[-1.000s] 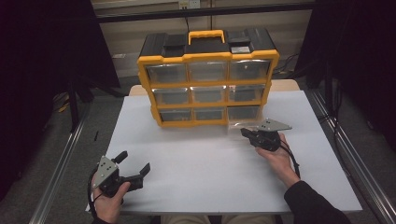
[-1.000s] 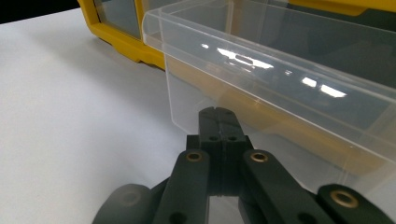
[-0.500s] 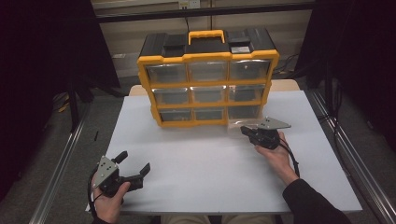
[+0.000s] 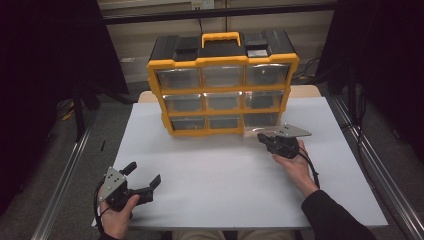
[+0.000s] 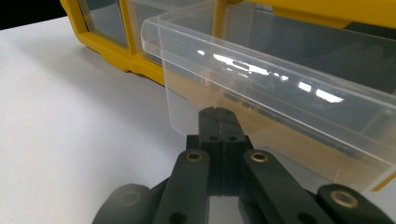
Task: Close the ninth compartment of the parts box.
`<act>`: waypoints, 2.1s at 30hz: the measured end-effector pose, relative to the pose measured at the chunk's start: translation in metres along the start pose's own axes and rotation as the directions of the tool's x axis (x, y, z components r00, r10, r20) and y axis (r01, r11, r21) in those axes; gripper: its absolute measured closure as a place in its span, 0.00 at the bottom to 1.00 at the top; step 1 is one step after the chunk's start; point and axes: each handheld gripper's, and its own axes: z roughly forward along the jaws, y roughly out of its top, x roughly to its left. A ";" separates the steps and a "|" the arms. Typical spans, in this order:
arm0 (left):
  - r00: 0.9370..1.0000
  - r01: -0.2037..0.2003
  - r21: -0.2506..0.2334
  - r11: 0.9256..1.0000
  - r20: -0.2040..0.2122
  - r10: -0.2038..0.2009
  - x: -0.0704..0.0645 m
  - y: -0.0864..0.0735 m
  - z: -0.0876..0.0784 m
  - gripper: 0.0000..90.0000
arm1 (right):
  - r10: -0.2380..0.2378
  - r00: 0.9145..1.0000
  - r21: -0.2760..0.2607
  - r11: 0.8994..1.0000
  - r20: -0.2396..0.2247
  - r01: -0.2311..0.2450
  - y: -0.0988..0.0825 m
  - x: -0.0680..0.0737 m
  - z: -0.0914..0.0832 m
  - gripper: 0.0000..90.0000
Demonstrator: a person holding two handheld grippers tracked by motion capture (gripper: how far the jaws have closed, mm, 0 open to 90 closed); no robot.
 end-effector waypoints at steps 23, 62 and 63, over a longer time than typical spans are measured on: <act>1.000 -0.010 0.002 1.000 -0.006 0.010 0.000 0.000 0.000 0.04 | 0.004 1.000 -0.005 1.000 0.012 -0.004 0.003 -0.004 0.011 1.00; 1.000 -0.008 0.004 1.000 0.005 0.008 0.000 0.000 0.001 0.05 | 0.000 0.999 -0.029 1.000 0.036 0.001 0.004 -0.011 0.021 1.00; 1.000 -0.009 0.004 1.000 0.005 0.009 0.000 0.000 0.001 0.05 | 0.001 0.999 -0.029 1.000 0.036 0.000 0.004 -0.011 0.021 1.00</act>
